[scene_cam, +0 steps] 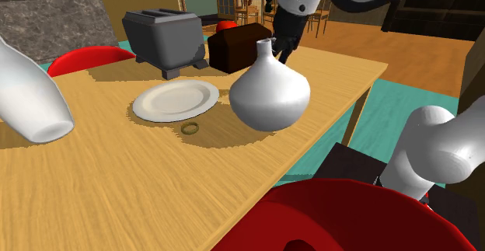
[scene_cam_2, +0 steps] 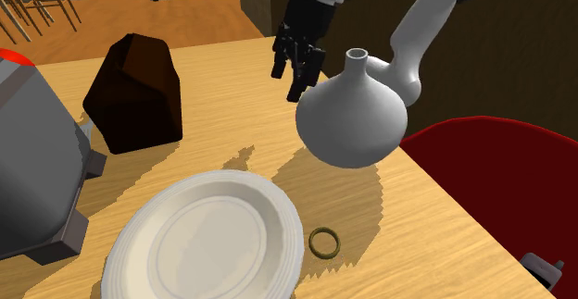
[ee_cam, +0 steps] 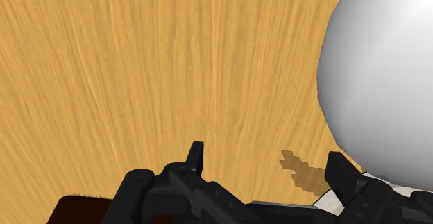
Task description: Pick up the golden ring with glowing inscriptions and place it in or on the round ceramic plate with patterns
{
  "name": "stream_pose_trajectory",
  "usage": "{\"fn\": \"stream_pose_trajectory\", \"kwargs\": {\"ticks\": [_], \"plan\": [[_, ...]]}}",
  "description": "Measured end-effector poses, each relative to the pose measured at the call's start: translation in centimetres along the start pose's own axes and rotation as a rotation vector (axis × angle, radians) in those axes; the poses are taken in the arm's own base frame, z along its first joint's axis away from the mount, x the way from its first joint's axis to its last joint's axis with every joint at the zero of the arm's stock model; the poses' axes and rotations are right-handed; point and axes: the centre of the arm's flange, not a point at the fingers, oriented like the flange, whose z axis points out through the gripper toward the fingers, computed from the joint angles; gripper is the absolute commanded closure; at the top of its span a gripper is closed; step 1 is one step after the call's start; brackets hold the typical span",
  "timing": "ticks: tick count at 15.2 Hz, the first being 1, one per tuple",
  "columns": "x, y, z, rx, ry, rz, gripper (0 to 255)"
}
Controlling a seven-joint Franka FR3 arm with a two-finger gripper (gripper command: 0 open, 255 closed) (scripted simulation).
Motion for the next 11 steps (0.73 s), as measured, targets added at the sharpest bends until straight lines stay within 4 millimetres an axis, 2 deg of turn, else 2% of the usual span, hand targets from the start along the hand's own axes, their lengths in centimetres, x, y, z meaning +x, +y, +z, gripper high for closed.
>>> {"fn": "stream_pose_trajectory", "kwargs": {"ticks": [1, 2, 6, 11], "plan": [[0.5, -1.4, -0.4, -0.01, 0.038, -0.02, 0], [0.1, -2.8, -0.8, -0.005, 0.06, -0.035, 0], [-0.3, -9.1, 1.6, 0.039, -0.035, -0.053, 0], [-0.4, -15.4, 2.8, 0.041, -0.017, -0.1, 0]]}}
